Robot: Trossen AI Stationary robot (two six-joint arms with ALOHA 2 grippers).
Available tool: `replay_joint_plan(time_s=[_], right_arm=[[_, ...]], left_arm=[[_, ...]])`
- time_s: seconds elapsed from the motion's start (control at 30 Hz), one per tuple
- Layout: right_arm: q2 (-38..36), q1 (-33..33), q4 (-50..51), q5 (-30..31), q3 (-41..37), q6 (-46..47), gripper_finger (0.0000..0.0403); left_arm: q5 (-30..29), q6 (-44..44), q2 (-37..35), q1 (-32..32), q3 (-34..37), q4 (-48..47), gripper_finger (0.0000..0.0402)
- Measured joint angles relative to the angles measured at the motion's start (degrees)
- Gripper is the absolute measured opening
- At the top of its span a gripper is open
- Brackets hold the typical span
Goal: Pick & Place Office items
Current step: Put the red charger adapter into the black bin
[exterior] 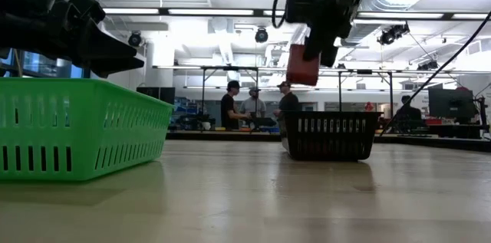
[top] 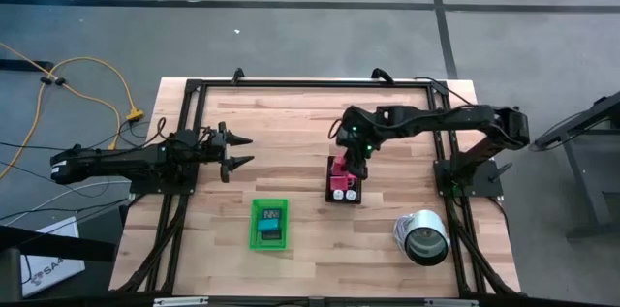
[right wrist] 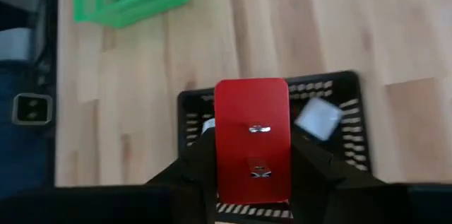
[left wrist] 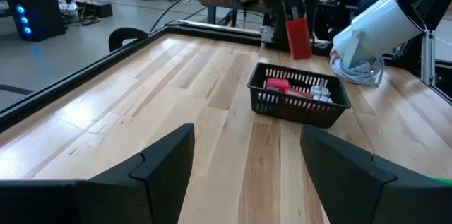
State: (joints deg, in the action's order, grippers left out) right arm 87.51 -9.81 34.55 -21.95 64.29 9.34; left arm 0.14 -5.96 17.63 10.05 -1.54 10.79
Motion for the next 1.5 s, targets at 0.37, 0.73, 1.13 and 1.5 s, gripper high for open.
replay_joint_plan(time_s=[0.37,0.73,1.13,1.5], right_arm=[[7.51,-2.77,-0.52,-9.97,-0.04,-1.04,0.0110],[11.53,-1.69,-0.70,-13.90,-0.07,-0.60,0.0110],[11.51,-1.44,-1.76,-11.37,-0.81,-2.03,0.0113],[11.49,-1.44,-3.25,-11.22,-3.26,-1.88,0.0121]], left_arm=[[0.00,0.00,0.00,0.00,0.00,0.00,0.0252],[0.00,0.00,0.00,0.00,0.00,0.00,0.0252],[0.00,0.00,0.00,0.01,0.00,0.00,0.0252],[0.00,0.00,-0.01,0.00,0.00,0.00,0.0252]])
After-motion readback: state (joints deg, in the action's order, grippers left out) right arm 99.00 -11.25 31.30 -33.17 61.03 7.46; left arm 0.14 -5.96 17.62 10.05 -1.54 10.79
